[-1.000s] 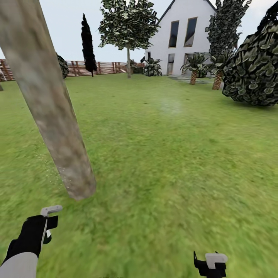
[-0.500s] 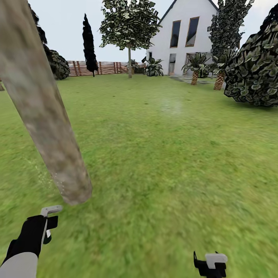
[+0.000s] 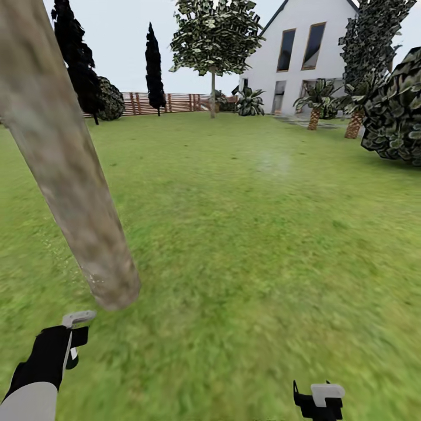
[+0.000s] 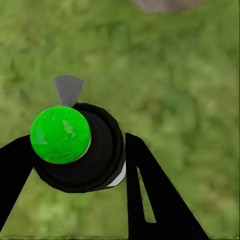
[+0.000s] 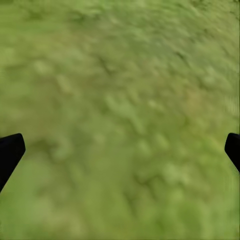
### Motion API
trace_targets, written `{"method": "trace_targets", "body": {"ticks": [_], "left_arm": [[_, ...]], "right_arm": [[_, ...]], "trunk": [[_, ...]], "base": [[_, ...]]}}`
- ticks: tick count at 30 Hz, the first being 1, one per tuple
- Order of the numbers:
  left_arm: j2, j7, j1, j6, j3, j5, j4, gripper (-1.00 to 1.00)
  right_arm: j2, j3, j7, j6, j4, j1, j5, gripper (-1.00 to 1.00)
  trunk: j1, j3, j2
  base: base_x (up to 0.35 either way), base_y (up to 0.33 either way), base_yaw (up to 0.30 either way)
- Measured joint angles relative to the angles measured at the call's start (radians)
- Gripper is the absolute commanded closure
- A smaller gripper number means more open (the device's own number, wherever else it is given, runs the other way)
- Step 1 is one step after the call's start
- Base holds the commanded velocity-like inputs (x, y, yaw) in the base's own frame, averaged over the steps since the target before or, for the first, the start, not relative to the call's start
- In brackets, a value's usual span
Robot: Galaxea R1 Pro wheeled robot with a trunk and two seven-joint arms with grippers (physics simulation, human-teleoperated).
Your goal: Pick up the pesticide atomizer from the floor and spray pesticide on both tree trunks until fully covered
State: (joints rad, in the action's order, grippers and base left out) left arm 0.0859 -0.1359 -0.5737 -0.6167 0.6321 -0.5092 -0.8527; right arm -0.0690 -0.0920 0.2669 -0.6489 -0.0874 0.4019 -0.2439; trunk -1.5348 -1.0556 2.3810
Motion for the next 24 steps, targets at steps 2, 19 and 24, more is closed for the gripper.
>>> {"method": "trace_targets", "body": {"ticks": [2, 19, 24], "left_arm": [[-0.002, -0.008, -0.001, 0.000, -0.002, 0.003, -0.002, 1.00], [0.083, -0.197, -0.101, -0.151, -0.171, -0.007, -0.206, 1.00], [0.109, -0.321, -0.100, -0.221, -0.179, 0.001, -0.240, 1.00]], "right_arm": [[0.000, 0.000, 0.000, 0.000, 0.000, 0.000, 0.000, -1.00], [-0.002, -0.001, 0.000, 0.000, 0.000, 0.000, 0.000, -1.00], [-0.002, -0.002, 0.000, 0.000, 0.000, 0.000, 0.000, -1.00]], "trunk": [[0.000, 0.000, 0.000], [0.000, 0.000, 0.000], [0.000, 0.000, 0.000]], "base": [[-0.031, -0.041, 0.120], [-0.001, -0.001, 0.004], [-0.094, 0.000, 0.000]]}}
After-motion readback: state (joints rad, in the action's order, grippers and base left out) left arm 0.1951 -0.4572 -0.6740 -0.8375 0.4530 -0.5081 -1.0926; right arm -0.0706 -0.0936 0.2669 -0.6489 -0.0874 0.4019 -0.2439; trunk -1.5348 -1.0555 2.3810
